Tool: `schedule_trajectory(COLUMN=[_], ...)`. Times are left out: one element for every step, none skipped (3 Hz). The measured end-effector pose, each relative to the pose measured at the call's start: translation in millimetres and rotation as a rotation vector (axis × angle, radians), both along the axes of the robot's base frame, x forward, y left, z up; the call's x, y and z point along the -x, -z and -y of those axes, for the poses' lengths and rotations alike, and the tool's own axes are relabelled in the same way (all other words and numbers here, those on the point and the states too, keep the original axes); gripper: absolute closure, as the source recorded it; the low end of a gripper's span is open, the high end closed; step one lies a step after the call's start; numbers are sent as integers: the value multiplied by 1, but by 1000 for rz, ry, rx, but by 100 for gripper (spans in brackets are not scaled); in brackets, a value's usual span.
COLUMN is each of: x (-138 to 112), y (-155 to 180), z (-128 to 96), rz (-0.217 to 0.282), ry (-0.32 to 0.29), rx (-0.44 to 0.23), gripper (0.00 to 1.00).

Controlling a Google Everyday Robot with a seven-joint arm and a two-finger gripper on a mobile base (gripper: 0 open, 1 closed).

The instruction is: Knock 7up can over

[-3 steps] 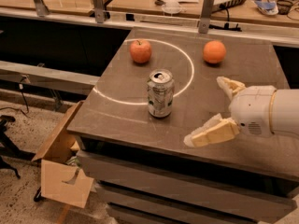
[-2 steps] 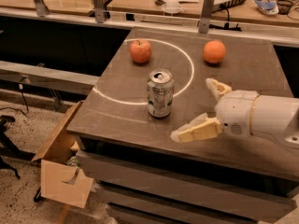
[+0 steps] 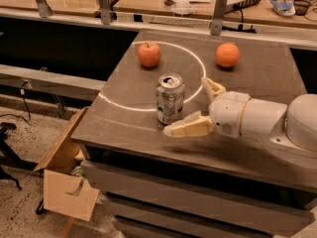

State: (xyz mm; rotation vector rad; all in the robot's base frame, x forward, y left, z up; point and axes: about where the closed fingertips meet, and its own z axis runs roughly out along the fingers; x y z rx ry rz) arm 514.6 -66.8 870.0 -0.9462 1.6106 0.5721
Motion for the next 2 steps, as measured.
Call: schedule_trajectory(x=[-12, -19], y=[-7, -19], z=[-17, -34], rz=[20, 51], ry=[-23, -71], rx=[-35, -40], gripper=[16, 48])
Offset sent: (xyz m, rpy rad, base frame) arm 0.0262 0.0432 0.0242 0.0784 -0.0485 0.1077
